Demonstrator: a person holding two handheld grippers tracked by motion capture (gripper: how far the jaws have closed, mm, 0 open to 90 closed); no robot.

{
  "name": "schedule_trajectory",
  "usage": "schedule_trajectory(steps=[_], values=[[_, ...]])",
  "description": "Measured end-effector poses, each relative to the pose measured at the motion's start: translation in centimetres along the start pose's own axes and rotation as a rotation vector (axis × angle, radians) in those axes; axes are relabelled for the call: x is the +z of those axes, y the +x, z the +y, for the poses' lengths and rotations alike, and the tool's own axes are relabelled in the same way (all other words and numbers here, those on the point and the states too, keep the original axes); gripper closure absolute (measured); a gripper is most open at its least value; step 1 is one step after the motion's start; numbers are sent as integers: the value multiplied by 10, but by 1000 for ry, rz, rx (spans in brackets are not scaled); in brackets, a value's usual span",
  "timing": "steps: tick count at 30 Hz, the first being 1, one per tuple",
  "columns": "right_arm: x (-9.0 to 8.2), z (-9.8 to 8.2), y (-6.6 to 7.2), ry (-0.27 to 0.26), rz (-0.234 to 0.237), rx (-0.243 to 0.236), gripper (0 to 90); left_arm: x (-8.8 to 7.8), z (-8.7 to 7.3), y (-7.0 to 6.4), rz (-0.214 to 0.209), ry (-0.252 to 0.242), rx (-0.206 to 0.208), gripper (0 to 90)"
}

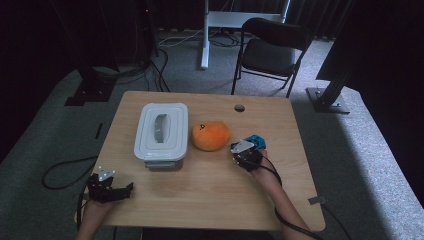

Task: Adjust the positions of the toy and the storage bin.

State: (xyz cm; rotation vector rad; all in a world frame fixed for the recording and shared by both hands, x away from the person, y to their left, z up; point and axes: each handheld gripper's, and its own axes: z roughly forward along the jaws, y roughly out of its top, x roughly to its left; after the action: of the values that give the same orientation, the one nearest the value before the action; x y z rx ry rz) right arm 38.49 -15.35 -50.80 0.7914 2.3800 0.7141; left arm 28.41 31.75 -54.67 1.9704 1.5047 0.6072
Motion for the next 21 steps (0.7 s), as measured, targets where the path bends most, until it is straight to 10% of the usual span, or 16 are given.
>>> schedule_trajectory(steps=[14, 21], values=[[12, 47, 46, -4, 142, 17, 814, 0, 0, 0, -2, -1, -2, 3], [15, 44, 42, -22, 195, 61, 715, 0, 0, 0, 0, 0, 1, 3]])
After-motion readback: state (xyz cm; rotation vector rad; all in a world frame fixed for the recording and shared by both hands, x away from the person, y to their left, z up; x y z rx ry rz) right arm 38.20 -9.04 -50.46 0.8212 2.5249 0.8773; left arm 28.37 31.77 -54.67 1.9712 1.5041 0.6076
